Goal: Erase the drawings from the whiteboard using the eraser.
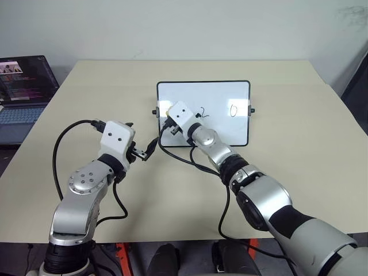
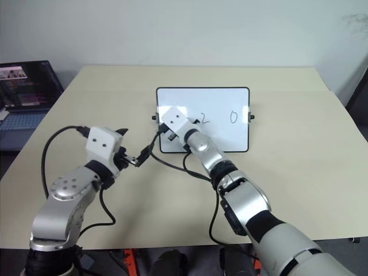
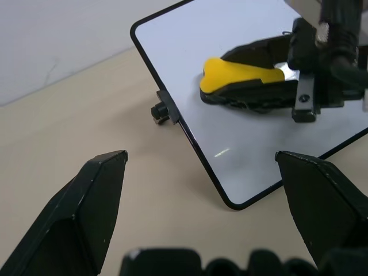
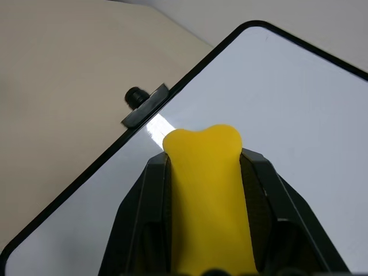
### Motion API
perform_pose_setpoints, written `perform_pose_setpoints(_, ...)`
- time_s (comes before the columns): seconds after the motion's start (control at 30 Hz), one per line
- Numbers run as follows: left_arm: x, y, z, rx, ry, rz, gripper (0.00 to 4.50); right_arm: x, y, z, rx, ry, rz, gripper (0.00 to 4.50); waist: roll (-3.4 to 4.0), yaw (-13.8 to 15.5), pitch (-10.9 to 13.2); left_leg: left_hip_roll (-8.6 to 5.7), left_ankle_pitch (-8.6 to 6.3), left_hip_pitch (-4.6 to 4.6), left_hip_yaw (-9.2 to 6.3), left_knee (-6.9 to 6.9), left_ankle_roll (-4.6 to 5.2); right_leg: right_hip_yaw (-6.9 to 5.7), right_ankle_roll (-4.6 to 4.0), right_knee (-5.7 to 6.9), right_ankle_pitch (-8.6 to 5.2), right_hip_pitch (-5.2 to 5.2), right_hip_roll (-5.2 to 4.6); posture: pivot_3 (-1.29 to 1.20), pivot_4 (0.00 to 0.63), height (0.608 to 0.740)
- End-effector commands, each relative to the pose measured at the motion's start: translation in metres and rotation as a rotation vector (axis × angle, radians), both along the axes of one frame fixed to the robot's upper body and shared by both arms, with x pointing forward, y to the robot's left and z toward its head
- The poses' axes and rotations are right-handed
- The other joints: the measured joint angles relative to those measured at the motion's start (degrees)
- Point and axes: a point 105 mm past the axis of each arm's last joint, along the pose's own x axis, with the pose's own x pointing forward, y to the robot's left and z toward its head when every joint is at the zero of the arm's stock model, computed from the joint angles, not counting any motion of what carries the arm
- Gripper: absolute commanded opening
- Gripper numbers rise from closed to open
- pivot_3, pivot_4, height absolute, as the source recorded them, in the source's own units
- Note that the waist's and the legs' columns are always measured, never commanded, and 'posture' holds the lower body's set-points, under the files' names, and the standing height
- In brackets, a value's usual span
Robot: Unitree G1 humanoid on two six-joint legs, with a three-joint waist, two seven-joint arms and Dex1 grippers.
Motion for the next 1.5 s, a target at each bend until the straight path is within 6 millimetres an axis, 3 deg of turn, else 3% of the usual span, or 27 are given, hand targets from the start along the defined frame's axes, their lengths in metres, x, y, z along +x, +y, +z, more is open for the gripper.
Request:
perform_pose_setpoints(0.03,0.001,-0.004,0.013,0.003,-0.054,-0.022,4.50,-0.006,0.000,-0.025,-0.023,0.073,0.000,1.28,0.00,-0.01,0.00,0.00,0.00,0.02,0.00,0.00,0.00,0.00,0.00,0.05,0.00,0.00,0.00,0.00,0.150,0.740)
perform_pose_setpoints(0.3,0.005,-0.006,0.011,-0.001,-0.052,-0.037,4.50,-0.006,-0.012,-0.029,-0.018,0.071,-0.006,1.28,-0.01,0.03,-0.01,0.00,0.02,0.06,0.00,0.01,-0.02,0.01,-0.01,0.14,0.00,0.00,0.00,0.00,0.150,0.740)
perform_pose_setpoints(0.5,0.006,-0.010,0.009,-0.007,-0.049,-0.057,4.50,-0.001,-0.017,0.008,0.067,0.009,-0.003,1.28,-0.01,0.09,0.00,0.00,0.02,0.02,-0.01,0.00,-0.03,0.00,0.00,0.13,0.00,-0.03,0.00,0.00,0.150,0.740)
perform_pose_setpoints(0.73,0.006,-0.012,0.006,-0.010,-0.044,-0.064,4.50,0.001,-0.022,0.068,0.176,-0.081,-0.006,1.28,0.00,0.11,0.01,0.01,0.02,-0.11,-0.02,-0.05,-0.02,-0.02,0.00,-0.04,0.00,-0.11,0.00,0.00,0.150,0.740)
perform_pose_setpoints(0.9,0.007,-0.013,0.006,-0.010,-0.043,-0.071,4.50,0.011,-0.027,0.090,0.196,-0.108,-0.049,1.28,0.00,-0.31,0.02,0.02,0.02,-0.18,0.00,-0.11,-0.02,-0.01,0.00,-0.18,0.00,-0.16,0.01,0.00,0.150,0.740)
perform_pose_setpoints(1.03,0.008,-0.014,0.007,-0.009,-0.045,-0.074,4.50,0.020,-0.031,0.087,0.175,-0.109,-0.086,1.28,0.00,-0.27,0.02,0.02,0.01,-0.21,0.00,-0.15,-0.02,-0.03,0.00,-0.27,0.00,-0.16,0.00,0.00,0.150,0.740)
perform_pose_setpoints(1.23,0.006,-0.014,0.009,-0.005,-0.051,-0.078,4.50,0.026,-0.033,0.046,0.076,-0.048,-0.124,1.28,-0.01,-0.27,0.02,0.02,0.01,-0.33,0.02,-0.14,-0.02,-0.01,-0.01,-0.37,0.00,-0.20,-0.01,0.00,0.150,0.740)
perform_pose_setpoints(1.5,0.002,-0.013,0.014,-0.003,-0.058,-0.069,4.50,0.020,-0.028,0.026,0.061,-0.005,-0.096,1.28,-0.01,-0.30,0.01,0.02,0.02,-0.17,0.02,-0.11,-0.02,-0.01,-0.01,-0.19,0.00,-0.13,0.00,0.00,0.150,0.740)
